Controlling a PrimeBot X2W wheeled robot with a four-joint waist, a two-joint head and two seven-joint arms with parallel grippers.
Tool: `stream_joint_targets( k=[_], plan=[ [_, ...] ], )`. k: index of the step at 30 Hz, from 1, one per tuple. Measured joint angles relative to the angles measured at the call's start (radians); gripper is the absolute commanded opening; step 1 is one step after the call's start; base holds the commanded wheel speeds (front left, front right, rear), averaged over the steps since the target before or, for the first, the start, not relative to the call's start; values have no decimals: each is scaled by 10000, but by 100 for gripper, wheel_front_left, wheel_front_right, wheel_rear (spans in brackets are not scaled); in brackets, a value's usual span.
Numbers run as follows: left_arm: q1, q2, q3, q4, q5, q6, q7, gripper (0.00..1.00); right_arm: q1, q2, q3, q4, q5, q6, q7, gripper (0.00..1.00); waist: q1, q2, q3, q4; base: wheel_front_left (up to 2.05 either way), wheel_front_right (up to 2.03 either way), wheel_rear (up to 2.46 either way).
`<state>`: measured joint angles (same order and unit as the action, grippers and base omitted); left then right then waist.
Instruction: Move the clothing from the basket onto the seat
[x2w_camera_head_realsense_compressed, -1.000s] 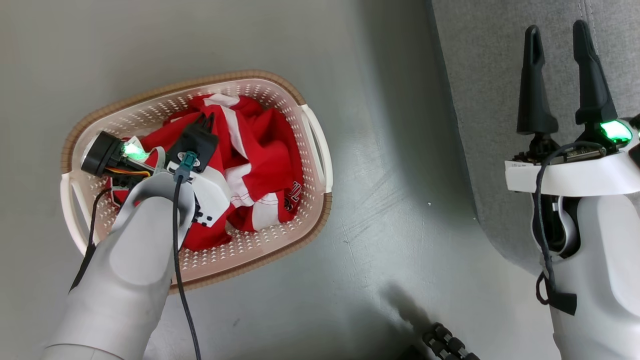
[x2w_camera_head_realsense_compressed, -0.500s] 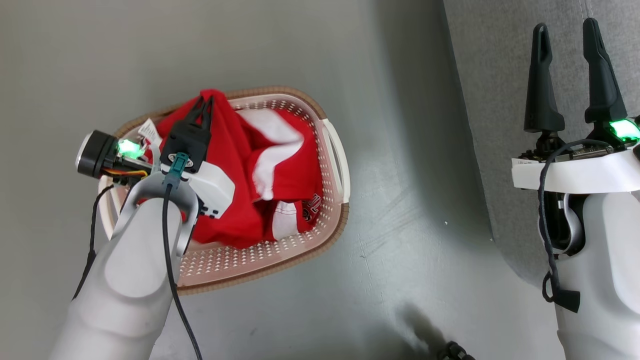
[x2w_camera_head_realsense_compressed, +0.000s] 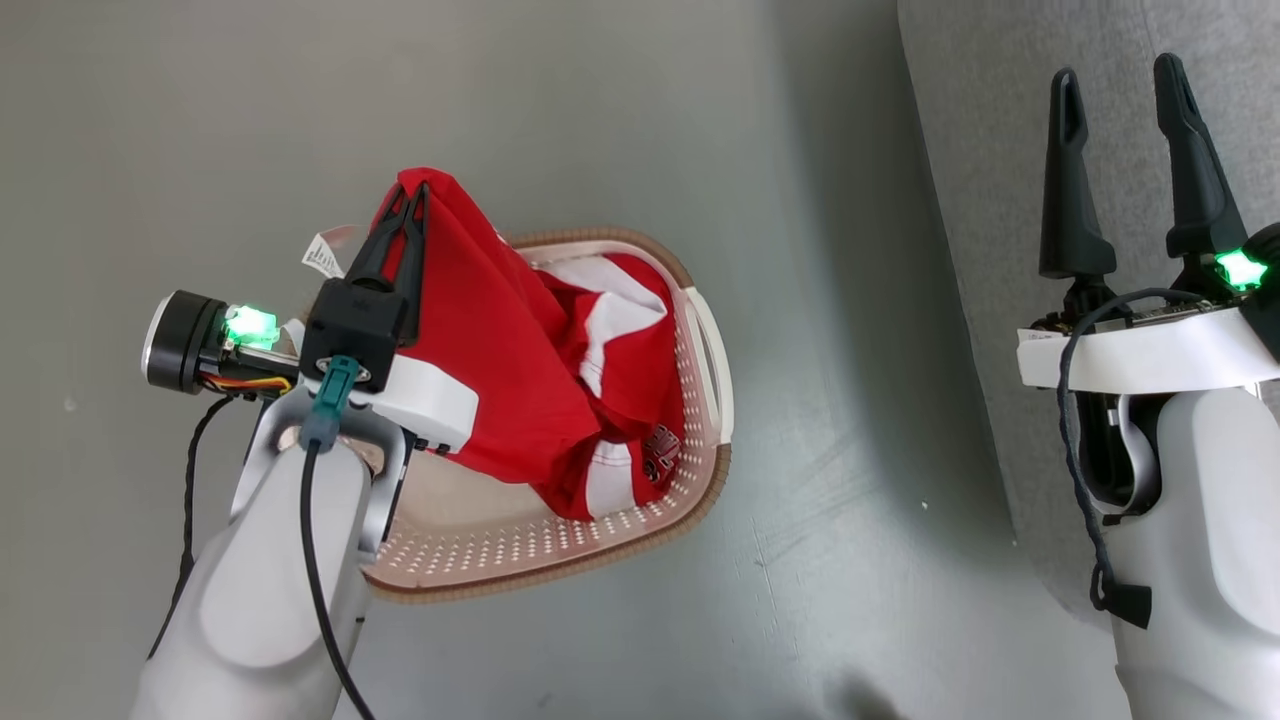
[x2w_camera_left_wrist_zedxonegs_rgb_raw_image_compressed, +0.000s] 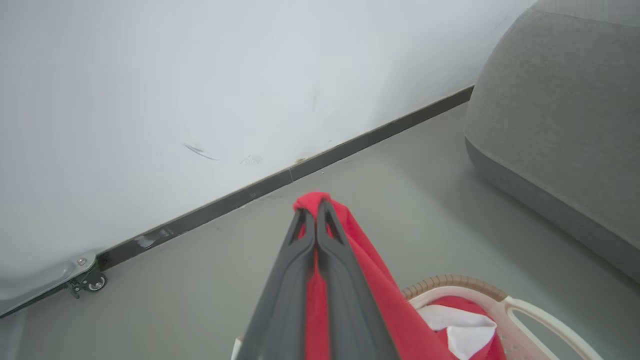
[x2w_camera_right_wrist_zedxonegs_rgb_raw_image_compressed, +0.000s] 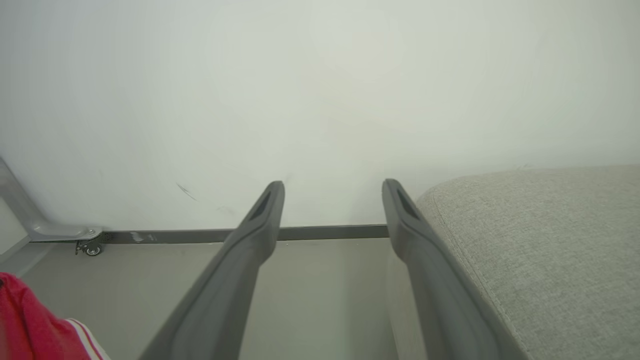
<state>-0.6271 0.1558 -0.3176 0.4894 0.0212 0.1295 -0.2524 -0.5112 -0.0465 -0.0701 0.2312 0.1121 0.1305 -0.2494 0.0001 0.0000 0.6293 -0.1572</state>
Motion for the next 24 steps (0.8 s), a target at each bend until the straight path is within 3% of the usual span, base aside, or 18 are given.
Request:
stream_joint_targets(
  k=[13, 24],
  plan=[
    [833, 130, 50, -1390, -205, 21, 0, 0, 568, -52, -69, 230, -353, 0, 0, 100, -1, 0, -1270, 408, 0, 0, 0],
    [1196, 470, 23, -1641, -297, -343, 0, 0, 1039, -267, 428, 506, -683, 0, 0, 100, -1, 0, -2376, 624, 0, 0, 0]
  ],
)
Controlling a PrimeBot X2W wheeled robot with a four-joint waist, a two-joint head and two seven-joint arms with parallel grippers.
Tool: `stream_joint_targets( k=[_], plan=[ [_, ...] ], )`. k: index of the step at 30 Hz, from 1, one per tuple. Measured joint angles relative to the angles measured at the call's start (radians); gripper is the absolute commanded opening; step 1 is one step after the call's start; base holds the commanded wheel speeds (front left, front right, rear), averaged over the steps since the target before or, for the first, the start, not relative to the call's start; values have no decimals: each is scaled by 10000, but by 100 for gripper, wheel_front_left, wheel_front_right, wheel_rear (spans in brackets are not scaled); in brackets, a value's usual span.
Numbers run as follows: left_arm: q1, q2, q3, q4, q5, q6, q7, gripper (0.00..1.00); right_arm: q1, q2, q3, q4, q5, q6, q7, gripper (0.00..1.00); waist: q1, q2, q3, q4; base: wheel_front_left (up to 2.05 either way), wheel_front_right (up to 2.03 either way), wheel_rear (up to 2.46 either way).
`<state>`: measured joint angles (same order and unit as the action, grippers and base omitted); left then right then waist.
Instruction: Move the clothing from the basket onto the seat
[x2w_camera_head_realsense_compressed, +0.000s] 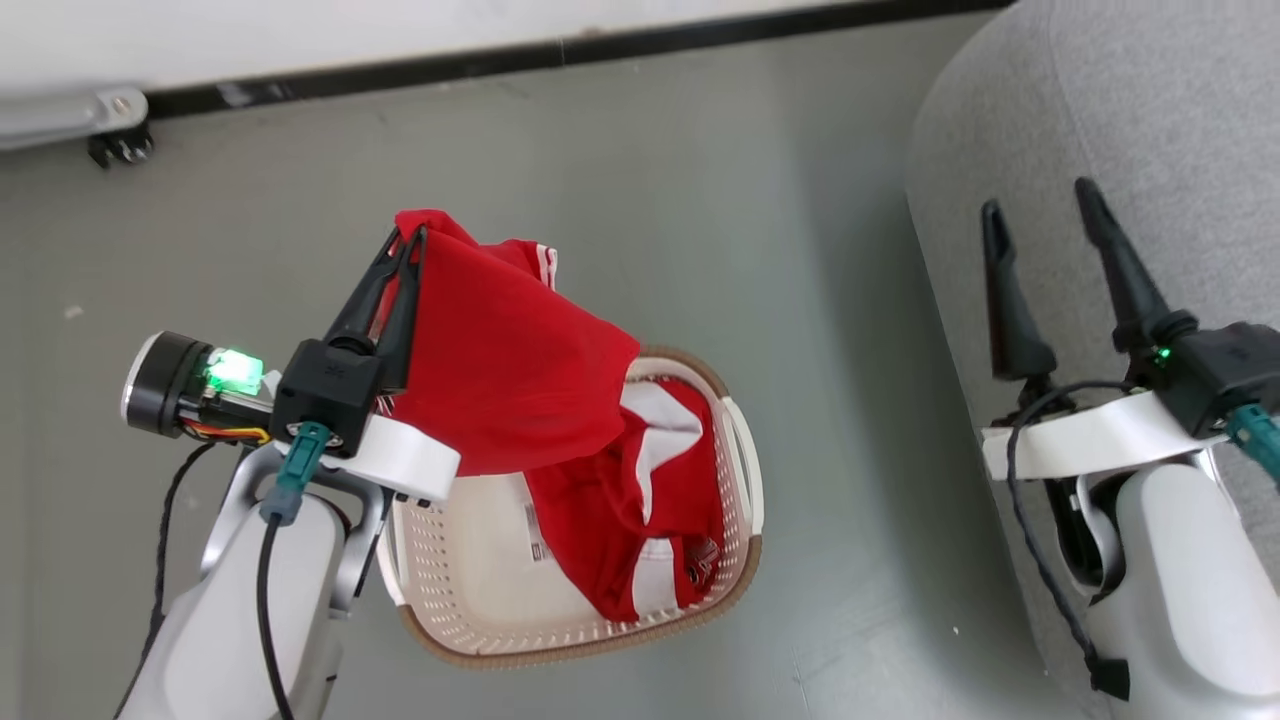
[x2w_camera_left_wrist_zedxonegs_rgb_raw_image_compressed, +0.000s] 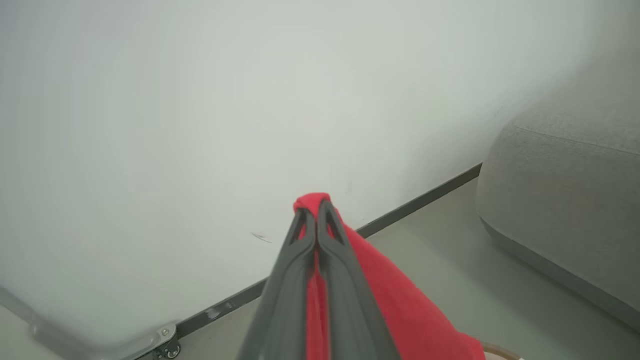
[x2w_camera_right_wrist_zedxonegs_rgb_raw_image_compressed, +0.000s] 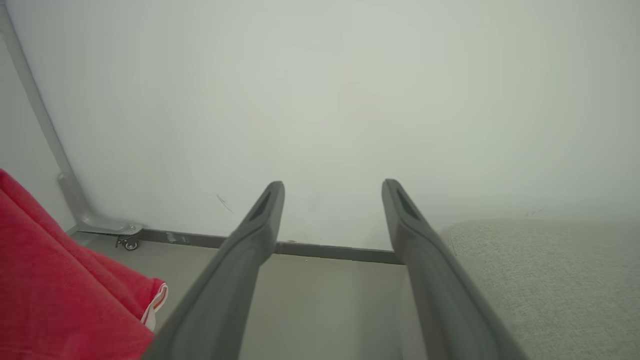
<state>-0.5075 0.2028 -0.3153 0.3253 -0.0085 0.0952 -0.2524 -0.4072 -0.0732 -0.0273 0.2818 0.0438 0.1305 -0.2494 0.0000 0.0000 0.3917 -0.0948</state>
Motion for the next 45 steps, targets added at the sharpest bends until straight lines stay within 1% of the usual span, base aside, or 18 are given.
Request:
stream_joint_targets(
  k=[2, 3, 8, 13, 18, 26, 36, 39, 40, 45],
  plan=[
    [10, 128, -10, -46, 0, -79, 0, 0, 89, -86, 180, 104, -8, 2, 0, 100, 0, 0, -228, 40, 0, 0, 0],
    [20, 215, -17, -86, 0, -117, 0, 0, 182, -255, 393, 203, -71, 2, 0, 100, 0, 0, -452, 78, 0, 0, 0],
    [35, 368, -35, -297, 2, -234, 0, 0, 294, -591, 871, 462, -117, 2, 0, 100, 0, 0, -1010, 173, 0, 0, 0],
    [39, 426, -148, -416, 2, -357, -2, 0, 478, -727, 1396, 729, -186, 2, 0, 100, 0, 0, -1547, 259, 0, 0, 0],
    [39, 472, -364, -525, 8, -679, -2, 0, 644, -917, 2031, 940, -92, 2, 0, 100, 0, 0, -2054, 332, 0, 0, 0],
    [36, 510, -652, -644, 23, -1018, -2, 0, 827, -1254, 3281, 1258, 242, 2, 163, 100, 0, 0, -2777, 418, 0, 0, 0],
    [-151, 449, -1104, -1076, 40, -1488, -4, 0, 837, -1833, 5503, 1377, 1133, 2, 830, 100, 0, 0, -3477, 470, 0, 0, 0],
    [-246, 426, -1229, -1181, 42, -1561, -29, 0, 824, -2008, 6146, 1350, 1505, 2, 1049, 100, 0, 1, -3640, 474, 0, 0, 0],
    [-294, 395, -1269, -1271, 40, -1574, -31, 0, 771, -2117, 6575, 1312, 1756, 2, 1208, 100, 0, 0, -3733, 473, 0, 0, 0],
    [-311, 393, -1386, -1375, 40, -1666, -31, 0, 455, -2378, 7394, 1043, 2504, 2, 1453, 100, 0, 0, -3921, 461, 0, 0, 0]
  ],
)
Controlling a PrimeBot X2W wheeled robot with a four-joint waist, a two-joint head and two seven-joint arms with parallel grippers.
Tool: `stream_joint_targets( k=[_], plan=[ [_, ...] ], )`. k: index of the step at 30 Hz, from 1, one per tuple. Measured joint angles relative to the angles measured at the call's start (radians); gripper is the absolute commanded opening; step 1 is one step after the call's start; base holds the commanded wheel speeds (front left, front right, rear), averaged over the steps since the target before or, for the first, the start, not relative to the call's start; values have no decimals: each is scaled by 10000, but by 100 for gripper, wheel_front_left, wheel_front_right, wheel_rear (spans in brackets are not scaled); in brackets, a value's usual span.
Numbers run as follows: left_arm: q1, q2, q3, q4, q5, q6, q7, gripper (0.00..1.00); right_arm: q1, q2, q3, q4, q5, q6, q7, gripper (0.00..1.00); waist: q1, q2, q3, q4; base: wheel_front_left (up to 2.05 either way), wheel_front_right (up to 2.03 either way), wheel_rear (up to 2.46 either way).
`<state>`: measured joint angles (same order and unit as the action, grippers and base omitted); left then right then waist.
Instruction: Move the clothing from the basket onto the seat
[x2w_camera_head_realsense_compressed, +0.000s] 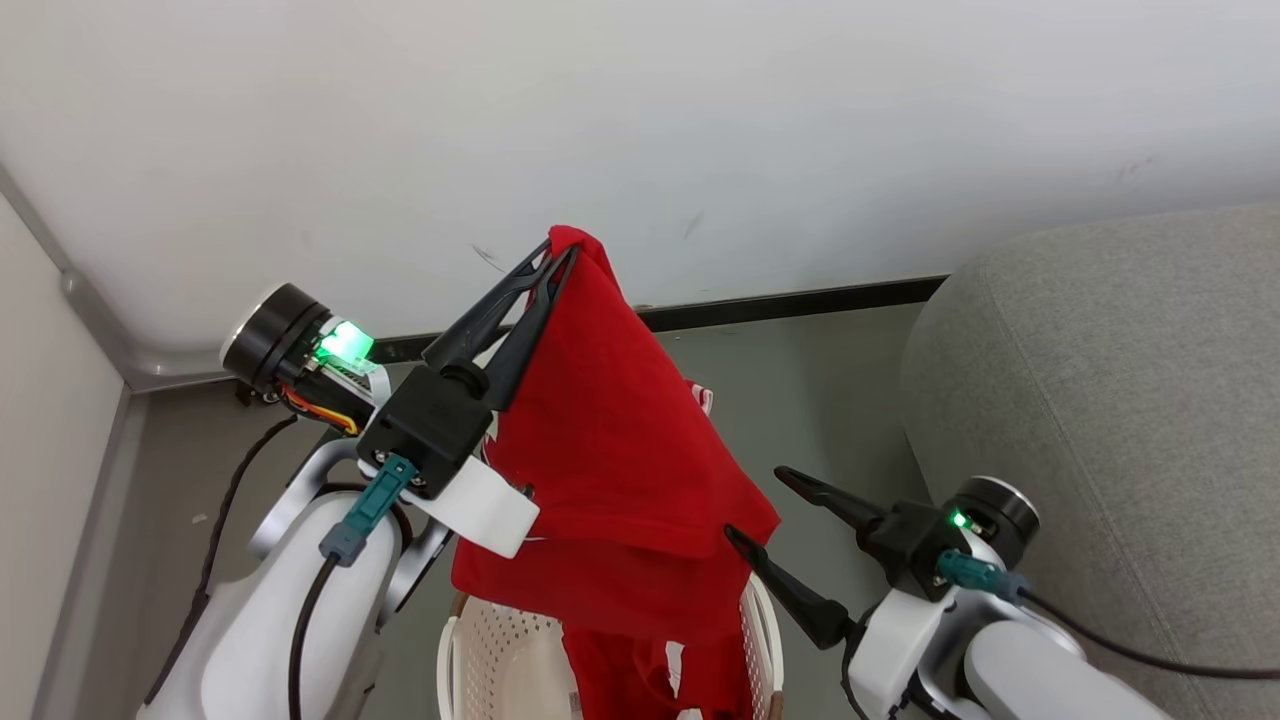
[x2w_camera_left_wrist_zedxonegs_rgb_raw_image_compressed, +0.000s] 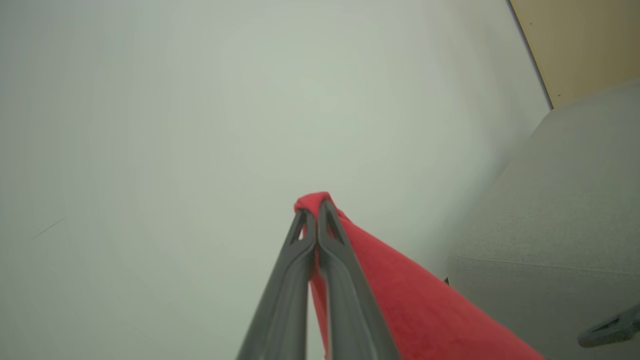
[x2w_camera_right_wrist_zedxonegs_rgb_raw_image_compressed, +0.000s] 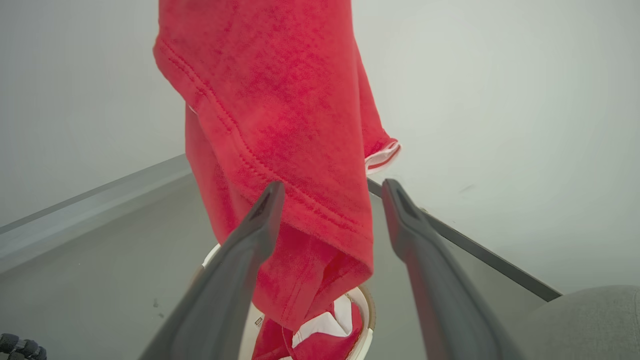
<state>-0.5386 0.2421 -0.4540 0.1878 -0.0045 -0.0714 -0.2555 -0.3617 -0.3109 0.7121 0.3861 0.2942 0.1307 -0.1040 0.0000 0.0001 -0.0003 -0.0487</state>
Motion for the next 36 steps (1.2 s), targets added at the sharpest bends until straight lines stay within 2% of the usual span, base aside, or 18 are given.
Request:
stream_joint_targets(
  k=[9, 25, 36],
  plan=[
    [-22, -102, -272, -182, 0, -96, 0, 0, -950, -518, 857, -541, 1296, 0, 431, 100, 0, 0, -143, 55, 0, 0, 0],
    [-196, -301, -721, -495, 13, -265, 2, 0, -2638, -1522, 2393, -1262, 2918, 0, 901, 100, 0, 0, -99, 399, 0, 0, 0],
    [-216, -472, -907, -608, 0, -274, 6, 0, -2942, -1653, 3835, -1220, 3952, 0, 1143, 100, 0, 0, -5, 565, 0, 0, 0]
  ],
)
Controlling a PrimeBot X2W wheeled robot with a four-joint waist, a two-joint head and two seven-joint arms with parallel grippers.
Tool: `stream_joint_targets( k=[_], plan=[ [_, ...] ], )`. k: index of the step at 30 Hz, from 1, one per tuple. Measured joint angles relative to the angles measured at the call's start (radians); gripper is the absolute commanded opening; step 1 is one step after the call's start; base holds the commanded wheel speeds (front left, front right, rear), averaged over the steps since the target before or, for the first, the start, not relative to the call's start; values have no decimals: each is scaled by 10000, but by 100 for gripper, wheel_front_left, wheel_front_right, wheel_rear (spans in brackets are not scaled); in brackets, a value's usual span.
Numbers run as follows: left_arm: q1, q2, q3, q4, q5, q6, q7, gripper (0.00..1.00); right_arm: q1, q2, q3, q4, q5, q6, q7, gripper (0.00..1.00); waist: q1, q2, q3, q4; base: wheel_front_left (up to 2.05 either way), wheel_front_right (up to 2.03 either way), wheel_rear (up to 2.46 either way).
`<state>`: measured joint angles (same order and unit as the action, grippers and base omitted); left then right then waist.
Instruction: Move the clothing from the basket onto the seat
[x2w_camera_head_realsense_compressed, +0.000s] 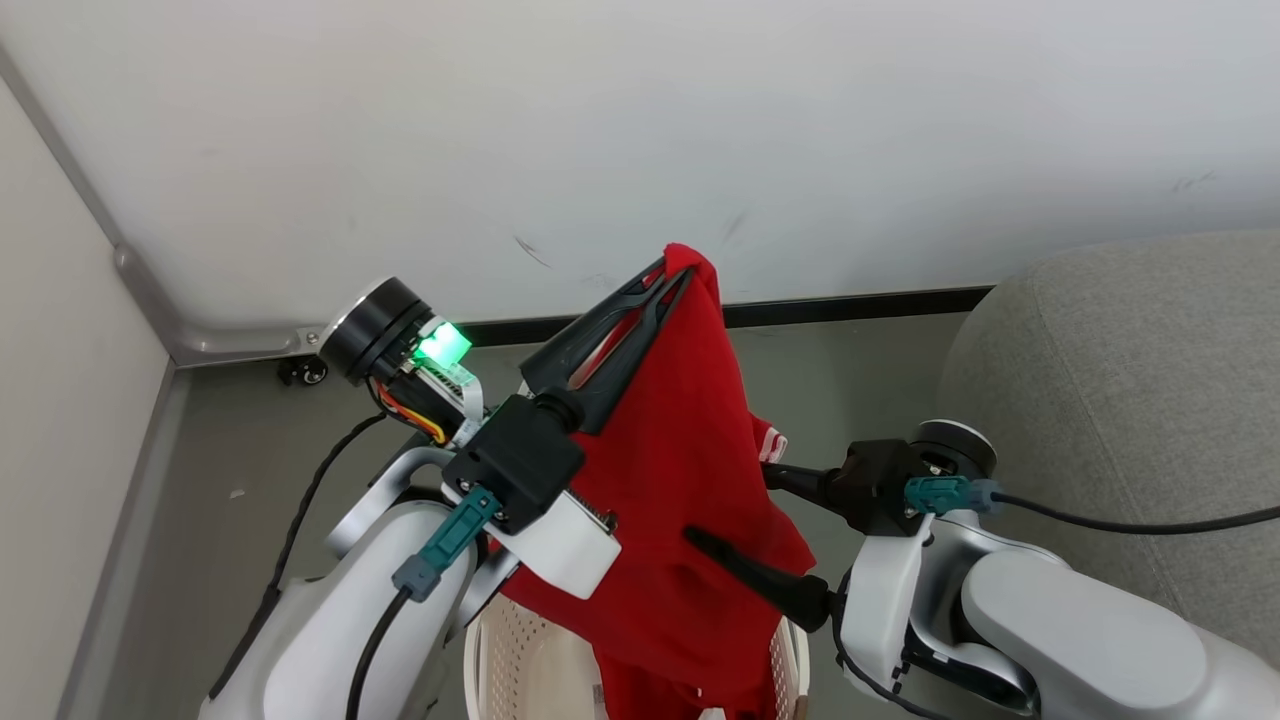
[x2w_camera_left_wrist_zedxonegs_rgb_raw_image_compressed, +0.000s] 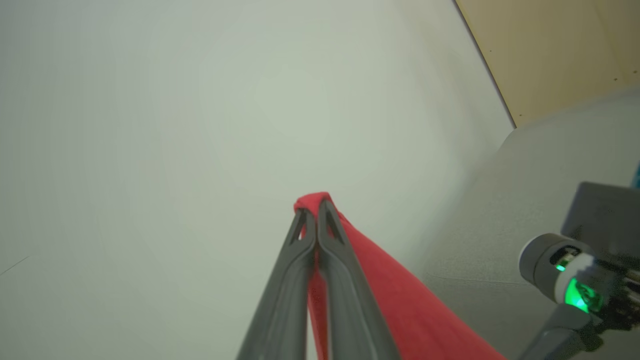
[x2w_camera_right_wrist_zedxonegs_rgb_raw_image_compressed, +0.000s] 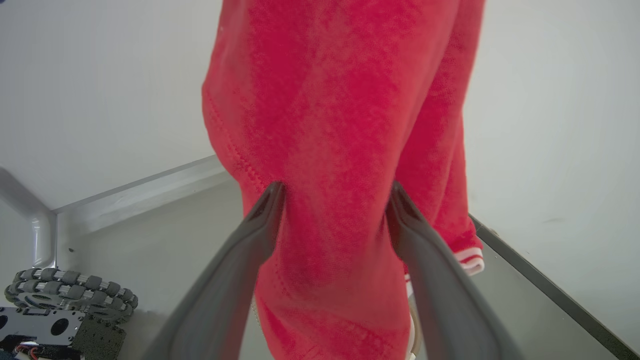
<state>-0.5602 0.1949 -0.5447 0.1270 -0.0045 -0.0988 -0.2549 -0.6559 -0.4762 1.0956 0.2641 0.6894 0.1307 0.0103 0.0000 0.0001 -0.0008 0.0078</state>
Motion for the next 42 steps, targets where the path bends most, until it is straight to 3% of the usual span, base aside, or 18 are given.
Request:
stream_joint_targets(
  k=[13, 14, 15, 17, 26, 34, 42],
  plan=[
    [-312, -123, -161, -48, -31, -81, 38, 0, -534, 15, 1185, 545, -17, 0, -297, 100, 0, 0, 49, 151, 0, 0, 0],
    [-314, -132, -176, -44, -38, -81, 38, 0, -546, 69, 1269, 598, -13, 0, -380, 89, 0, 0, 49, 161, 0, 0, 0],
    [-314, -142, -198, -38, -42, -82, 42, 0, -624, 130, 1457, 683, -21, 0, -543, 43, 0, 0, 47, 178, 0, 0, 0],
    [-314, -142, -211, -27, -88, -82, 86, 0, -668, 167, 1580, 800, -56, 0, -709, 0, 0, 0, 44, 193, 0, 0, 0],
    [-288, -35, 36, 430, -428, -81, 318, 0, -686, 360, 1551, 1252, -52, 0, -1837, 0, 1, 0, 66, 142, 0, 0, 0],
    [174, 221, 648, 1344, -965, 27, 525, 0, -551, 291, 1273, 976, 788, 0, -2334, 0, 0, 0, 92, -76, 0, 0, 0],
    [523, 207, 963, 1845, -1499, 35, 527, 0, -126, -46, 56, 533, 1804, 0, -2546, 0, 0, 0, 108, -417, 0, 0, 0]
  ],
)
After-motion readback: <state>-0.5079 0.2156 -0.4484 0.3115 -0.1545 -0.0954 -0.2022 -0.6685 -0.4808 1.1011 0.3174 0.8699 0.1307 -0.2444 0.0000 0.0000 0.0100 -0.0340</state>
